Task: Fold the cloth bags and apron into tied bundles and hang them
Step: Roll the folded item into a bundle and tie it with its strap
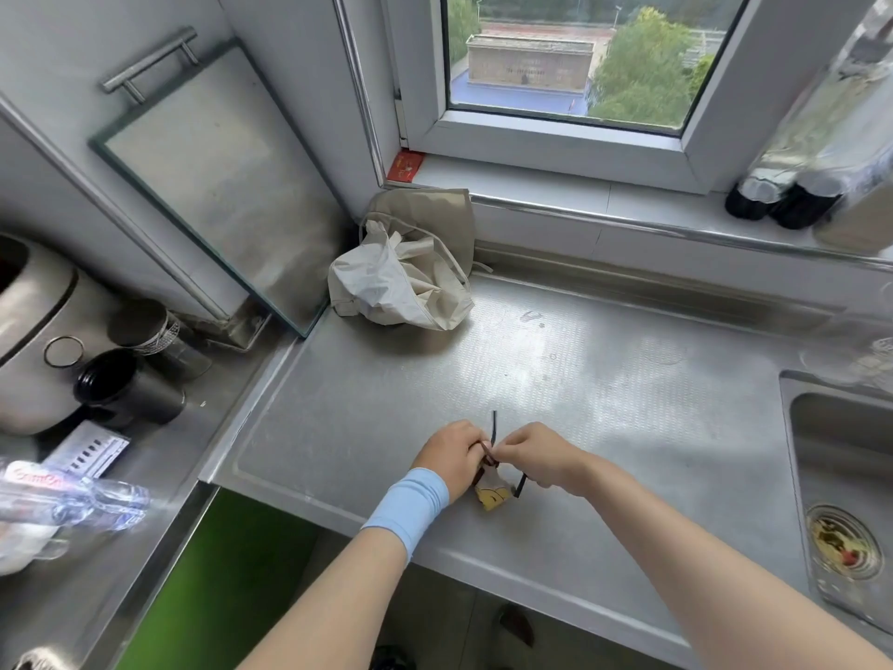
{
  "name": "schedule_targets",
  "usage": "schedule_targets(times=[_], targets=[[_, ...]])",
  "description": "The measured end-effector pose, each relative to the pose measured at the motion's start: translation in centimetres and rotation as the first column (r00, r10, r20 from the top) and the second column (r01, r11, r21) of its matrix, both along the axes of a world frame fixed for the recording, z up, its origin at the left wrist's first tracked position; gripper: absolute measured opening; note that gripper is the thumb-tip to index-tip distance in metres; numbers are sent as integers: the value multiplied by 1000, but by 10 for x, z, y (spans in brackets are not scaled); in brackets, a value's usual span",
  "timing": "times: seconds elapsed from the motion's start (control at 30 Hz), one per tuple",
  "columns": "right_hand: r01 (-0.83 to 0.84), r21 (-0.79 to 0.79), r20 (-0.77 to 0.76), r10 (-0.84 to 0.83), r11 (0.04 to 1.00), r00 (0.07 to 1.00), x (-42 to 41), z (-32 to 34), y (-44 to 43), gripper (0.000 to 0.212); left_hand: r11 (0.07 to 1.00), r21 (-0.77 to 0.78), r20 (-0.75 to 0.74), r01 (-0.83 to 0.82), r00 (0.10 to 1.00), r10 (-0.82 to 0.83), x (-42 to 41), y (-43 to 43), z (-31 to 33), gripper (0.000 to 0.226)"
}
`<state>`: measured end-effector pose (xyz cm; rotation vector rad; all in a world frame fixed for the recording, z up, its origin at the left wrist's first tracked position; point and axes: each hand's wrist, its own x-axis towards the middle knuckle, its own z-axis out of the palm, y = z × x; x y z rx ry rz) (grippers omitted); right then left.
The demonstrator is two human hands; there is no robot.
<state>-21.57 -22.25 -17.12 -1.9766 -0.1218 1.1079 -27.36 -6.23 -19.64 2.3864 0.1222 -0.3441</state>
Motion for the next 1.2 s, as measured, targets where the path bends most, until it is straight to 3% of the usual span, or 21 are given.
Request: schedule_targets(times=[0.2, 0.33, 0.4, 0.47, 0.57, 0.73, 0.8, 0.87, 0.93, 1.0, 1.07, 1.13, 1.2], targets=[[36, 103, -76, -28, 994, 997, 6, 7, -3, 20, 998, -41, -157, 56, 986, -61, 7, 10, 8, 15], [79, 119, -121, -65, 990, 991, 6, 5, 2, 34, 965, -241, -146, -99, 987, 64, -4, 7, 14, 30], [82, 127, -147, -63, 989, 987, 4, 3, 5, 27, 923, -325, -165, -207, 973, 160, -10, 1, 15, 29], [88, 120, -155, -69, 989, 986, 4, 0, 5, 19, 797, -464, -247, -387, 920, 303, -17, -2, 15, 31], [75, 38, -57, -73, 996, 996, 6, -8, -2, 19, 470, -678, -372, -566, 815, 445, -29, 2, 6, 36], [68, -104, 175, -49, 992, 983, 8, -20, -8, 15, 226, -749, -457, -622, 733, 504, -50, 4, -6, 39], [8, -161, 222, 28, 987, 975, 9, -23, -5, 16, 71, -727, -561, -683, 651, 512, -52, 2, -9, 38], [-54, -302, 368, 169, 952, 914, 10, -22, 0, 17, -2, -688, -631, -726, 597, 496, -50, -1, -11, 38], [-88, -352, 476, 259, 932, 841, 11, -19, 5, 16, 37, -668, -630, -744, 591, 504, -44, -4, -8, 39], [-124, -283, 425, 240, 951, 873, 10, -18, 10, 17, 177, -611, -596, -772, 595, 539, -35, -6, -6, 37], [-147, -252, 372, 236, 956, 898, 9, -18, 11, 18, 458, -476, -493, -751, 659, 568, -27, -4, -3, 32], [-148, -236, 362, 229, 960, 904, 11, -19, 10, 19, 755, -239, -380, -610, 775, 506, -24, -1, 1, 27], [-179, -246, 357, 261, 952, 897, 13, -18, 8, 15, 895, -71, -354, -440, 850, 390, -25, -1, 4, 26]])
